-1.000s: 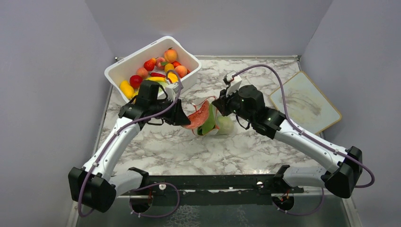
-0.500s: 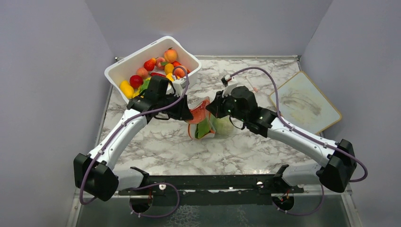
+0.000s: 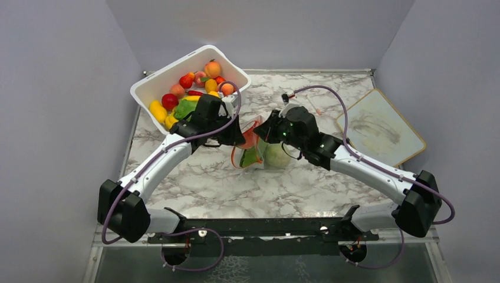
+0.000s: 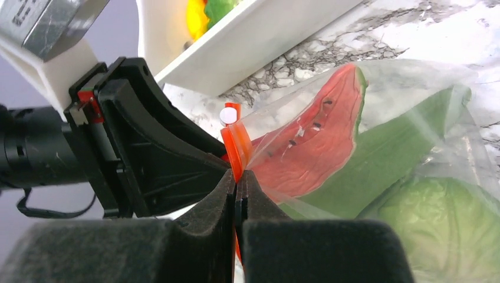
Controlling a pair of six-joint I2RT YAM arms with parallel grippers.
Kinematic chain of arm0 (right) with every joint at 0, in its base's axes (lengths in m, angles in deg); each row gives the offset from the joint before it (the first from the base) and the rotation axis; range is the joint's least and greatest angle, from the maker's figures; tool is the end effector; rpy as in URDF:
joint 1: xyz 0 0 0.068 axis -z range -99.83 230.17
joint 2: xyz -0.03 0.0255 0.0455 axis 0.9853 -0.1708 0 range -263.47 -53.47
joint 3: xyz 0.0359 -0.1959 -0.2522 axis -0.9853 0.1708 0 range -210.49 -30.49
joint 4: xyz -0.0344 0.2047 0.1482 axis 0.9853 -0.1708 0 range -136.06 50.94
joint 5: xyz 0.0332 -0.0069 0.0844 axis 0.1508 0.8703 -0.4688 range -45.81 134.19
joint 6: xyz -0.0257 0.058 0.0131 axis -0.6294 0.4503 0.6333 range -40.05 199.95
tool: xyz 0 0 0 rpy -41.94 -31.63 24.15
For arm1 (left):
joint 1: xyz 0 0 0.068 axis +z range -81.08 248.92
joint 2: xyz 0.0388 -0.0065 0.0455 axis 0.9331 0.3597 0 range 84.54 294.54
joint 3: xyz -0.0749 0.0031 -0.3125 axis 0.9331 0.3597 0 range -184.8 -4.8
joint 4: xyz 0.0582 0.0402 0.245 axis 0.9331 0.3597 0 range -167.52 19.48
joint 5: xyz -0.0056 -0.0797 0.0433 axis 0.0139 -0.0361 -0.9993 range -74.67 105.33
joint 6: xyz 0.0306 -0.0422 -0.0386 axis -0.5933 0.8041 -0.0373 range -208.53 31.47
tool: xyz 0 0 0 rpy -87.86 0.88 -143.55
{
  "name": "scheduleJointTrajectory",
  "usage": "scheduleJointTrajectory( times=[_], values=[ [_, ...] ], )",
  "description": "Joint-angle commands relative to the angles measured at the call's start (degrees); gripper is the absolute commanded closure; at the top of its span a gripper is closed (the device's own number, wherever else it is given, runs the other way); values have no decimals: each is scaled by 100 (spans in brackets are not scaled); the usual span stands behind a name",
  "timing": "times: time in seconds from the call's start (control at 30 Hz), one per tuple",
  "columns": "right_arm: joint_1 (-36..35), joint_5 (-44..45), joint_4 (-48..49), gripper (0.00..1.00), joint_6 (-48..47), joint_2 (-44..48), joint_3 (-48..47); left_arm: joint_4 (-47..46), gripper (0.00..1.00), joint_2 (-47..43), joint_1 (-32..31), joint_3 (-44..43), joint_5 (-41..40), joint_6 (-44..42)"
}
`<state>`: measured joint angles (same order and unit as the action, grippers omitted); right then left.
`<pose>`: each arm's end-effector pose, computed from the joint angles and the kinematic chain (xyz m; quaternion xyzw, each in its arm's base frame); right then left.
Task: Place the food in the zip-top bag and seal the zipper
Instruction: Place the fake fruit in the zipper food storage bag.
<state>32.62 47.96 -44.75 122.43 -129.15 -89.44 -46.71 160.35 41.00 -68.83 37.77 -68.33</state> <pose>0.2069 0.2212 0.3592 -0.0184 0.8307 0.3738 0.4123 0.2359 -0.1470 0.3461 0.1385 0.8908 -0.3235 0.2874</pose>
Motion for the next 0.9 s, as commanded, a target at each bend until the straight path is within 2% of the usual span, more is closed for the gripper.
scheduleJointTrajectory(
  times=[0.0,0.3,0.47,0.6,0.8,0.87],
  values=[
    [-26,301,407,99,321,123,-59,-1118,100,-281,-155,395,-561,650],
    [-26,412,552,99,289,194,40,-2246,100,-392,-600,1104,-804,1545],
    [-24,752,567,99,231,350,173,-2624,84,-713,-679,1487,-899,1899],
    [-25,836,570,99,65,448,222,-2909,62,-886,-679,1657,-699,1767],
    [-25,1012,625,99,-161,647,378,-2821,50,-902,-679,1652,-475,1563],
    [-25,1001,664,99,-229,707,432,-2764,50,-960,-679,1628,-468,1490]
  ],
)
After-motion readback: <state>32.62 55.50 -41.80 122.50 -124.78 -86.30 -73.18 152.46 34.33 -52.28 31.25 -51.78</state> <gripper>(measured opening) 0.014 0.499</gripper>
